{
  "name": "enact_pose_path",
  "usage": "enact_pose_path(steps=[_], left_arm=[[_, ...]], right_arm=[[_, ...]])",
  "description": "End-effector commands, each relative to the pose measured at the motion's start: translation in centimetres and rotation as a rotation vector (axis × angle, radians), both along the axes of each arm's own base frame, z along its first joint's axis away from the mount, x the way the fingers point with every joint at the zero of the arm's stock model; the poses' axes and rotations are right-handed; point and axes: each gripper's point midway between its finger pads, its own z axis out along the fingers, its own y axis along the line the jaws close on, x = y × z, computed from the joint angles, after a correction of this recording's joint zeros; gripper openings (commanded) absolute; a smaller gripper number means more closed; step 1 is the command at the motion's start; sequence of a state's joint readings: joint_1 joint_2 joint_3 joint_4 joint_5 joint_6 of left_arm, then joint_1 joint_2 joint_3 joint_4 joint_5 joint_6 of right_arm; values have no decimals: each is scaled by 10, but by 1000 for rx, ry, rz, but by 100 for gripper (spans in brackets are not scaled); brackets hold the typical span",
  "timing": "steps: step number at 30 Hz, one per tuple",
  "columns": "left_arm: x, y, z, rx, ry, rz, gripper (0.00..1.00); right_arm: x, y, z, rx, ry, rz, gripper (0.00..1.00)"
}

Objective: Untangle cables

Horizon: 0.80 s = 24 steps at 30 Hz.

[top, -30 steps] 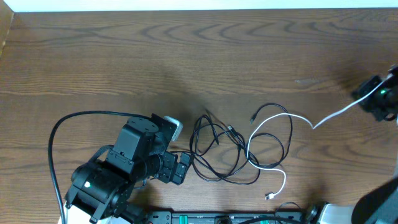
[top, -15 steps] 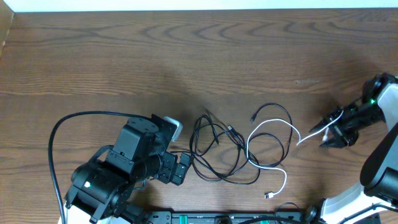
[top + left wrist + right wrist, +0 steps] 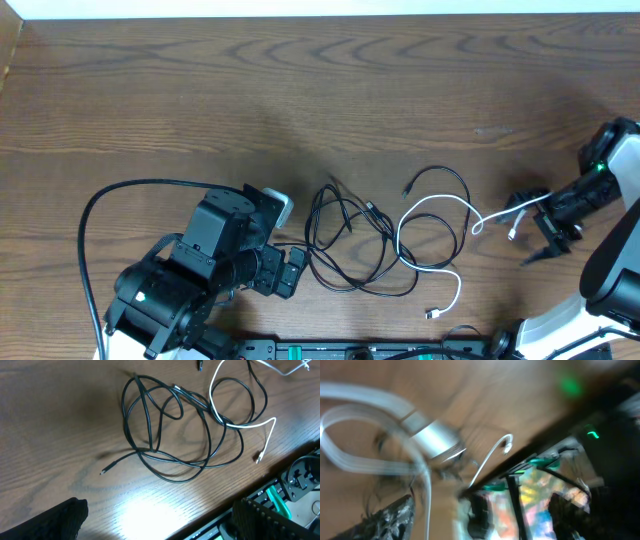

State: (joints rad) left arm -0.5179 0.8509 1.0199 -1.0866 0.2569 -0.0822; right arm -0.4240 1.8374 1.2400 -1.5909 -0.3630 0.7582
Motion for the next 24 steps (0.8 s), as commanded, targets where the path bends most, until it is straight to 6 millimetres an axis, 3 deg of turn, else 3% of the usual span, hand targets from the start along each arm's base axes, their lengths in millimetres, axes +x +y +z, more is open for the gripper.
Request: enact_pose_path(steps=[1,6,10,13,17,21,24], left_arm=[[0,0,4,-10,-3,5,98],[0,0,4,-9,-3,5,98],[0,0,4,-9,-4,5,98],[0,0,4,-9,-4,5,98],[0,0,4,-9,-4,5,98],[0,0,4,-10,-4,5,98],[0,0,4,-10,-4,5,98]], right_arm=[[-29,-52,-7,-459,325,-258,84],[-57,-90,5,-835,504,-380,86],[-65,-102,12,-921,532,-357,89],[-67,-93,14,-821,524,-268,99],[-56,-65,8,-459,362,0,99],[-32,-47,-4,-243,136,158,97],[-11,-44,-16,-168,-47,319,86]])
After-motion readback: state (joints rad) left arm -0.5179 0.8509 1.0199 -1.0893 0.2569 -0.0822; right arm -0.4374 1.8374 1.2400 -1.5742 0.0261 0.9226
